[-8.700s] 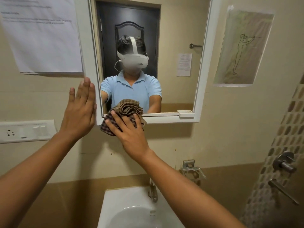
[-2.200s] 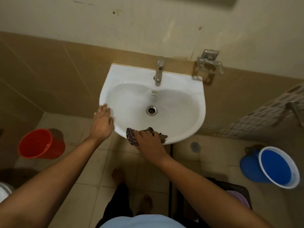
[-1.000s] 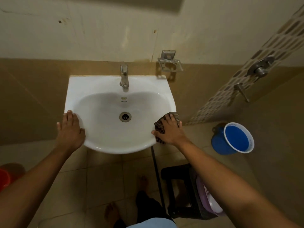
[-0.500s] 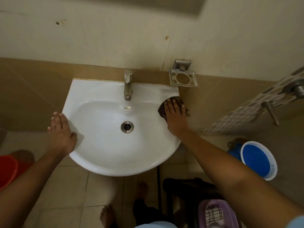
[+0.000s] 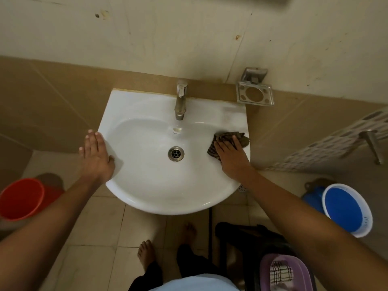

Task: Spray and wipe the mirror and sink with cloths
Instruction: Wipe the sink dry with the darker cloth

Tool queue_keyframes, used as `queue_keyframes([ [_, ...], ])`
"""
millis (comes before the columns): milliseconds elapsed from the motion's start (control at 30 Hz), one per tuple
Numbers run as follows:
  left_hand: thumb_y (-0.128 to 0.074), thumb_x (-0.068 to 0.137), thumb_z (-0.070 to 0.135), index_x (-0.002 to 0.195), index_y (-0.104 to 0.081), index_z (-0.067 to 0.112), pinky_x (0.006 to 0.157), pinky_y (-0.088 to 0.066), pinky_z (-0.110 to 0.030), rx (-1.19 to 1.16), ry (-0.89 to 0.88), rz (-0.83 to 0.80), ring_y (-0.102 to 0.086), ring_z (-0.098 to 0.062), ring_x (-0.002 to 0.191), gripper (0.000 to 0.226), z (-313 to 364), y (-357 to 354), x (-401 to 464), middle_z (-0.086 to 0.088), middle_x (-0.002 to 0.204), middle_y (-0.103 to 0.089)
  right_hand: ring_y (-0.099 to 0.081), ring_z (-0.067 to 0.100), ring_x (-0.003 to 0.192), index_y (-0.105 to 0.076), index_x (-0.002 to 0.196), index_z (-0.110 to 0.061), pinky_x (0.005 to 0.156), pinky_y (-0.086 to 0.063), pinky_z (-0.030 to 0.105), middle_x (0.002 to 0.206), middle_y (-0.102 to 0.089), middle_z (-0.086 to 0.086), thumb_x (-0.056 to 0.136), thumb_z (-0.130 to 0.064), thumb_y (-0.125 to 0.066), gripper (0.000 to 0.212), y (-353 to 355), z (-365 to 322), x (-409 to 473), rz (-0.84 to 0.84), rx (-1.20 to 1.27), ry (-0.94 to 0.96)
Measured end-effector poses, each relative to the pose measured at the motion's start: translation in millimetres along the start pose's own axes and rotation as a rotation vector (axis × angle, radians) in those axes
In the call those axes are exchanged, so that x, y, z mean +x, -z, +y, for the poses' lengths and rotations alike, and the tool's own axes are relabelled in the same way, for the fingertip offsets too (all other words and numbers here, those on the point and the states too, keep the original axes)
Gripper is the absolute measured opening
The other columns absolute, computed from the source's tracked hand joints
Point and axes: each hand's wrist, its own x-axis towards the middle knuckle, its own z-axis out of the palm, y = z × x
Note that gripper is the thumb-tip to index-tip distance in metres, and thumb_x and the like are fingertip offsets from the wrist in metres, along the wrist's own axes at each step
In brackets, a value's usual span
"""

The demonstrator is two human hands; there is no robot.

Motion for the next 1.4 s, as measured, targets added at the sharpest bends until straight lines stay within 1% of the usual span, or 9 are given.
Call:
queue_keyframes([
  [133, -0.049, 0.096, 0.017, 0.153, 0.005, 0.0, 0.119, 0.001, -0.054, -0.021, 0.0, -0.022, 0.008, -0.035, 0.15, 0.08, -2.5, 0.9, -1.5, -0.019, 0.162, 0.011, -0.013, 0.023, 0.149, -0.022, 0.152, -0.007, 0.119, 0.013, 0.046, 0.159, -0.023, 0.01, 0.096, -0.059, -0.027, 0.077, 7.8, -35.5, -19.5, -0.224, 0.16, -0.153],
  [267, -0.048, 0.095, 0.018, 0.153, 0.004, -0.001, 0.12, -0.001, -0.055, -0.034, -0.026, -0.028, 0.007, -0.036, 0.15, 0.08, -4.3, 3.3, -3.3, -0.02, 0.162, 0.01, -0.017, 0.025, 0.146, -0.027, 0.15, -0.009, 0.119, 0.0, 0.052, 0.158, -0.025, 0.009, 0.096, -0.051, -0.012, 0.071, 21.2, -86.1, -33.7, -0.436, 0.349, -0.148],
  [367, -0.048, 0.093, 0.017, 0.153, 0.003, -0.002, 0.12, -0.002, -0.055, -0.045, -0.034, -0.028, 0.006, -0.037, 0.15, 0.08, -5.4, 3.9, -4.3, -0.021, 0.162, 0.009, -0.033, 0.029, 0.137, -0.038, 0.142, -0.008, 0.116, -0.015, 0.049, 0.151, -0.037, 0.012, 0.099, -0.04, -0.027, 0.055, 37.6, -120.1, -35.0, -0.586, 0.518, -0.109],
  [467, -0.047, 0.093, 0.016, 0.153, 0.004, -0.002, 0.121, -0.003, -0.055, -0.056, -0.037, -0.026, 0.007, -0.036, 0.15, 0.08, -5.7, 4.6, -4.5, -0.021, 0.162, 0.009, -0.029, 0.029, 0.14, -0.028, 0.149, -0.011, 0.115, -0.014, 0.042, 0.155, -0.03, 0.011, 0.101, -0.035, -0.037, 0.055, 58.8, -148.4, -26.2, -0.697, 0.675, -0.026],
  [633, -0.047, 0.091, 0.013, 0.152, 0.001, -0.004, 0.12, -0.005, -0.056, -0.07, -0.065, 0.013, 0.004, -0.038, 0.15, 0.079, -6.2, 2.1, -4.6, -0.023, 0.162, 0.006, 0.003, 0.025, 0.15, -0.003, 0.156, -0.018, 0.118, 0.005, 0.046, 0.164, 0.003, 0.004, 0.104, -0.037, -0.032, 0.062, 58.3, -211.4, 17.0, -0.549, 0.746, 0.058],
  [800, -0.044, 0.091, 0.012, 0.153, 0.001, -0.003, 0.12, -0.004, -0.055, -0.044, -0.07, 0.039, 0.004, -0.037, 0.15, 0.078, -8.7, -3.8, -2.3, -0.022, 0.162, 0.007, 0.007, 0.023, 0.15, -0.003, 0.155, -0.024, 0.113, 0.008, 0.063, 0.164, 0.004, -0.002, 0.104, -0.036, -0.028, 0.058, 65.7, -263.3, 71.1, -0.359, 0.854, -0.139],
  [900, -0.043, 0.091, 0.012, 0.153, 0.001, -0.003, 0.121, -0.002, -0.053, -0.036, -0.078, 0.059, 0.005, -0.036, 0.15, 0.078, -8.4, -4.9, -1.8, -0.021, 0.162, 0.007, 0.005, 0.025, 0.15, -0.006, 0.155, -0.024, 0.114, 0.005, 0.065, 0.164, 0.003, -0.001, 0.104, -0.037, -0.029, 0.058, 58.3, -271.7, 82.2, -0.318, 0.908, -0.105],
  [1133, -0.048, 0.089, 0.01, 0.152, -0.002, -0.005, 0.12, -0.006, -0.057, -0.042, -0.096, 0.063, 0.002, -0.039, 0.149, 0.079, -9.6, -2.8, -2.6, -0.024, 0.161, 0.003, -0.002, 0.025, 0.15, -0.013, 0.155, -0.02, 0.118, 0.006, 0.039, 0.163, -0.005, 0.007, 0.104, -0.038, -0.035, 0.058, 27.9, -210.9, 22.0, -0.349, 0.719, 0.173],
  [1400, -0.049, 0.09, 0.009, 0.152, -0.003, -0.007, 0.119, -0.007, -0.057, -0.015, -0.109, 0.069, 0.0, -0.042, 0.149, 0.079, -11.3, -6.1, -0.2, -0.027, 0.161, 0.001, -0.007, 0.02, 0.15, -0.015, 0.154, -0.034, 0.114, -0.001, 0.059, 0.163, -0.01, -0.003, 0.099, -0.051, -0.031, 0.059, -0.7, -126.6, 29.3, -0.281, 0.365, -0.026],
])
